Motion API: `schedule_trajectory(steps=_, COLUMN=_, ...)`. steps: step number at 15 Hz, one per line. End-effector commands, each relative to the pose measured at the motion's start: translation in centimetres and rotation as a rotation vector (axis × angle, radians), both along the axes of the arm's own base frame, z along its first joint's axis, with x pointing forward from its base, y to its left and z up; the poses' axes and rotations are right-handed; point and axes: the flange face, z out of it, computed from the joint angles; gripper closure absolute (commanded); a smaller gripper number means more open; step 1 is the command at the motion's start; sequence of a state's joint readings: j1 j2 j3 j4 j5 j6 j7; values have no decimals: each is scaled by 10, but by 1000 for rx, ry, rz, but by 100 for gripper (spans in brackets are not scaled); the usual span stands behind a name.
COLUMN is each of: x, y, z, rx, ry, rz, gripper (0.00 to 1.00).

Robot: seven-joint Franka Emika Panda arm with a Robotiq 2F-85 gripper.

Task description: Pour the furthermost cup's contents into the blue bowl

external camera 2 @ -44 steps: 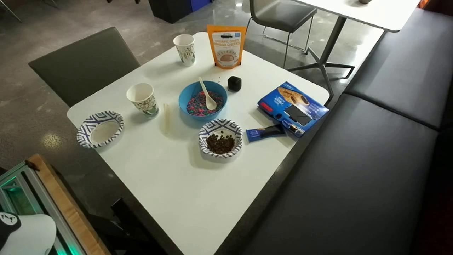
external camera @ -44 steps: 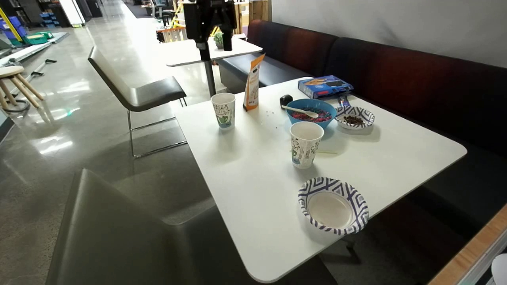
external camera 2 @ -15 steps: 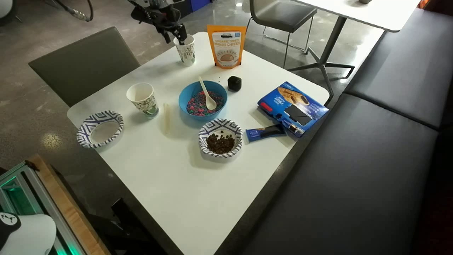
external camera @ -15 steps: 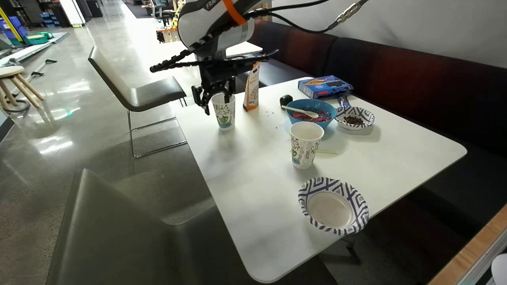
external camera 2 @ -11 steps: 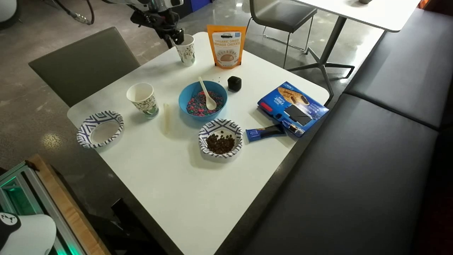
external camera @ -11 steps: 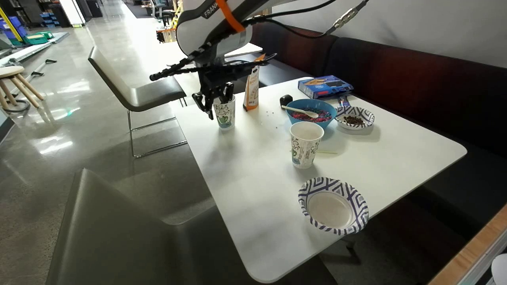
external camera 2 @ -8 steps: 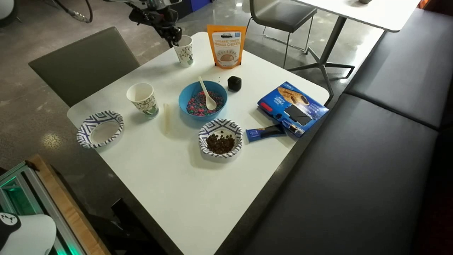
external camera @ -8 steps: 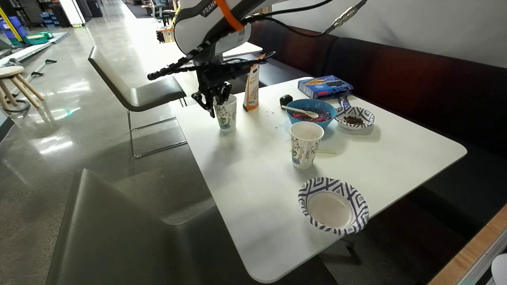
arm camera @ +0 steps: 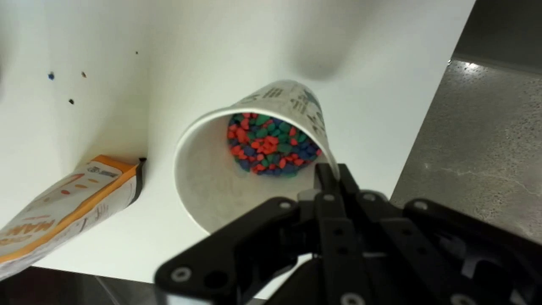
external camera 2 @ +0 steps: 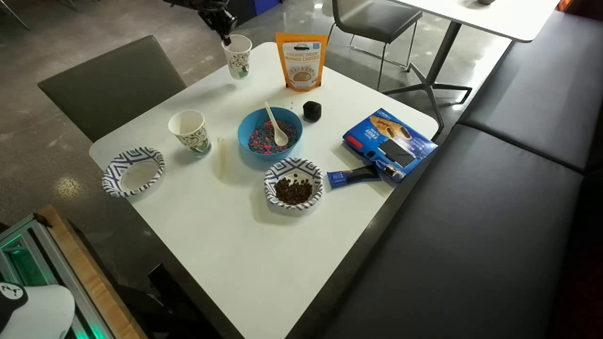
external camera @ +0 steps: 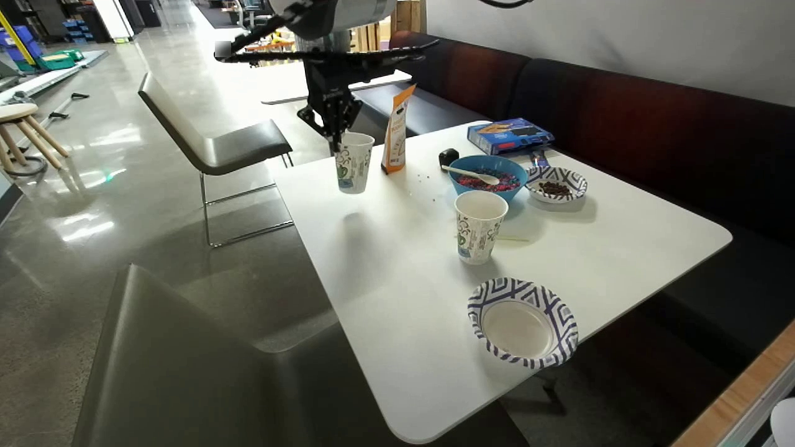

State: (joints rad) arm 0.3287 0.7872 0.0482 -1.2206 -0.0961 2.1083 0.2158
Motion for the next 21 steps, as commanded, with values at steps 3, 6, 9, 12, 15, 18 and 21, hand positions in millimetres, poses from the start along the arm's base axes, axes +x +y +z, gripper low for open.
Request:
schedule_trajectory(steps=3, x=-50, y=-63, z=56, rx=130, ry=156, rz=-31, gripper=99)
schedule_trajectory(steps=6, x=-73, y=-107, z=69, rx=233, ry=202, rz=-11, gripper=99)
schedule_trajectory(steps=9, x=-99, y=-163, z=76, rx=363, ry=219, rz=18, gripper=99)
schedule_trajectory(steps=12, x=-125, y=-219, z=80, rx=502, ry=245, rz=114, gripper=99)
schedule_trajectory(steps=15, x=-141, y=-270, z=88, rx=605, ry=281, rz=154, gripper=99)
schedule_trajectory(steps=18, x=-132, y=-278, z=85, rx=573, ry=280, rz=136, gripper=96)
schedule_trajectory(steps=21, x=-134, y=-276, z=85, rx=578, ry=280, rz=143, gripper=96)
